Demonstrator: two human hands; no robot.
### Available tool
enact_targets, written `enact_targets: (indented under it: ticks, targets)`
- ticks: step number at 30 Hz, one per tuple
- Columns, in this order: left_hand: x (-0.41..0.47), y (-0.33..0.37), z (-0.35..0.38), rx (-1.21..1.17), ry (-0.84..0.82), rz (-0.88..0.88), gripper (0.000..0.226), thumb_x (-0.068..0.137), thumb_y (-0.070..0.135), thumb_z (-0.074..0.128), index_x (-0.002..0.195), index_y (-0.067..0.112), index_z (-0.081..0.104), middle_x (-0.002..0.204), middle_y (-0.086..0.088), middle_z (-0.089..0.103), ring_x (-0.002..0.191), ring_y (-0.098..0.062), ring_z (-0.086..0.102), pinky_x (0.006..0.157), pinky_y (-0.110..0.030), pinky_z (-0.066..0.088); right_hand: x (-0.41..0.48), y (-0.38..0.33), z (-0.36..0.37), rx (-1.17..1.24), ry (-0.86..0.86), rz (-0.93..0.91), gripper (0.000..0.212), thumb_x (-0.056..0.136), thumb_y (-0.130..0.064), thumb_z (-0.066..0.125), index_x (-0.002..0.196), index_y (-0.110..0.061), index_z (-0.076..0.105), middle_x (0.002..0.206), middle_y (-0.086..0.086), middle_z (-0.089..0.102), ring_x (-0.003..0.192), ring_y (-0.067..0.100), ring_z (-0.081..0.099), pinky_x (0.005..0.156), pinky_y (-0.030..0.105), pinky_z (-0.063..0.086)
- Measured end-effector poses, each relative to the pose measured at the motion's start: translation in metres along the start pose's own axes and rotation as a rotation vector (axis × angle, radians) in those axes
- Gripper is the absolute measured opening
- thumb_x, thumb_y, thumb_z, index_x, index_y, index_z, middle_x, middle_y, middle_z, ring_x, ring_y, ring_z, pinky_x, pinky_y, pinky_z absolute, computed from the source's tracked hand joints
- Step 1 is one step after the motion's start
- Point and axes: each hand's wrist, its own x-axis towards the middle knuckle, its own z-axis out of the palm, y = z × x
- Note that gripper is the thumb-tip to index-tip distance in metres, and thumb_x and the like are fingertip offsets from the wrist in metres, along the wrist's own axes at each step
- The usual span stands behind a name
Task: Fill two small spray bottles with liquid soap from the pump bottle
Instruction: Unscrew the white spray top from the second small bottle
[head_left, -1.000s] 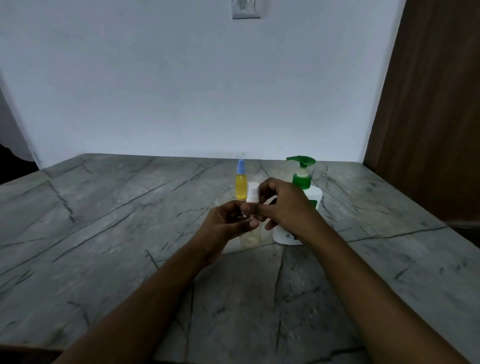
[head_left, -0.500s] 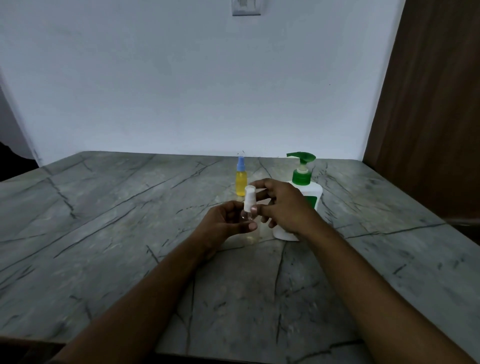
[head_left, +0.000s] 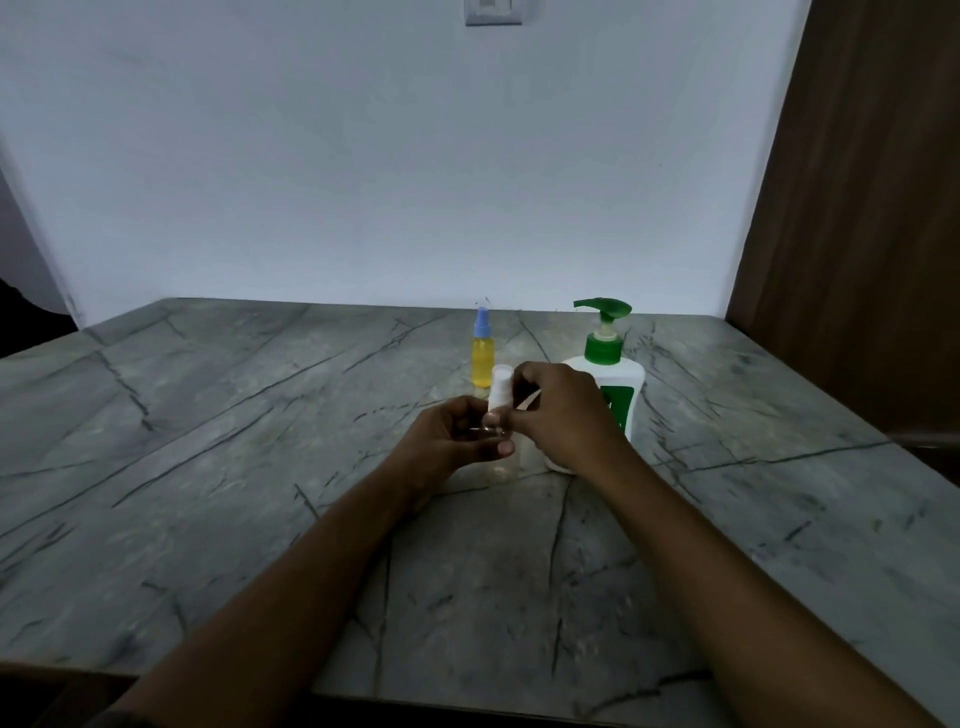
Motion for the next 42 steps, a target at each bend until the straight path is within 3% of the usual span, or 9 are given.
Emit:
enact_targets:
  ticks: [6,10,16,20,25,28,31,37,42]
  targets:
    - [0.001,0.002,0.000,0.012,-0.007,-0.025,0.035,0.071,0.000,0.070,0.102,0.014,0.059,0.099,-0.004,0.068,0.089,-0.010,0.066,0.070,-0.017,0.050,0.001,0.000,-0.010,0.197,-0.174,0.122,0.077,0.076,-0.014,0.077,0.142,-0.023,0.038,0.133,0.002,0.055,0.074,0.018,0.065,0.059,0.028,0.056]
    - [0.001,0.002,0.000,0.046,-0.003,-0.017,0.033,0.072,0.002,0.070,0.101,0.014,0.059,0.101,-0.003,0.066,0.090,-0.007,0.066,0.072,-0.018,0.051,-0.004,-0.007,-0.007,-0.056,0.039,0.050,0.058,0.070,-0.042,0.079,0.116,-0.018,0.053,0.105,-0.001,0.063,0.078,0.011,0.057,0.062,0.021,0.045]
    - [0.000,0.001,0.000,0.012,-0.010,-0.007,0.037,0.071,-0.001,0.070,0.105,0.009,0.059,0.101,-0.006,0.068,0.093,-0.014,0.066,0.075,-0.021,0.052,-0.004,-0.005,0.006,-0.054,0.117,0.003,0.035,0.075,-0.033,0.078,0.097,-0.016,0.057,0.085,-0.008,0.055,0.076,0.006,0.052,0.056,0.013,0.033]
    - [0.000,0.001,0.001,-0.001,-0.009,-0.007,0.038,0.069,0.000,0.072,0.104,0.010,0.059,0.101,-0.007,0.069,0.094,-0.016,0.066,0.074,-0.021,0.052,0.000,0.000,-0.003,0.095,0.007,0.049,0.034,0.077,-0.016,0.077,0.109,-0.015,0.064,0.097,-0.005,0.066,0.064,0.002,0.054,0.052,0.009,0.039]
    - [-0.001,0.003,0.001,0.023,-0.014,-0.023,0.036,0.072,0.001,0.069,0.103,0.014,0.057,0.099,-0.003,0.068,0.092,-0.012,0.066,0.073,-0.019,0.052,-0.003,-0.003,-0.016,0.373,-0.255,0.169,0.065,0.081,-0.006,0.071,0.138,-0.021,0.044,0.125,-0.002,0.055,0.057,0.007,0.062,0.051,0.019,0.051]
    - [-0.002,0.004,0.001,0.040,-0.011,-0.021,0.033,0.073,0.000,0.069,0.101,0.014,0.058,0.097,-0.002,0.067,0.091,-0.011,0.066,0.074,-0.019,0.052,-0.006,-0.008,-0.008,0.030,-0.103,0.094,0.070,0.074,-0.034,0.079,0.133,-0.020,0.046,0.127,0.001,0.058,0.083,0.015,0.062,0.069,0.026,0.053]
    - [-0.001,0.005,0.002,0.029,-0.007,-0.025,0.032,0.073,-0.003,0.068,0.099,0.013,0.059,0.097,0.000,0.066,0.086,-0.004,0.066,0.070,-0.016,0.051,-0.008,-0.009,0.004,-0.163,0.107,0.025,0.056,0.072,-0.047,0.076,0.112,-0.017,0.052,0.106,0.000,0.063,0.085,0.012,0.056,0.071,0.023,0.043]
    - [0.000,0.003,0.001,0.028,-0.001,-0.032,0.036,0.072,-0.002,0.069,0.103,0.012,0.059,0.100,-0.003,0.067,0.090,-0.011,0.066,0.075,-0.021,0.053,-0.001,0.000,0.004,0.052,0.032,0.030,0.041,0.075,-0.023,0.079,0.111,-0.014,0.061,0.108,-0.001,0.067,0.080,0.007,0.053,0.059,0.010,0.036]
    - [0.000,0.004,0.002,0.042,-0.001,-0.033,0.034,0.072,0.000,0.069,0.101,0.016,0.058,0.097,0.001,0.068,0.088,-0.008,0.066,0.075,-0.020,0.053,0.002,0.003,-0.012,0.414,-0.222,0.190,0.072,0.078,-0.003,0.074,0.140,-0.022,0.042,0.128,0.006,0.058,0.076,0.013,0.063,0.048,0.018,0.049]
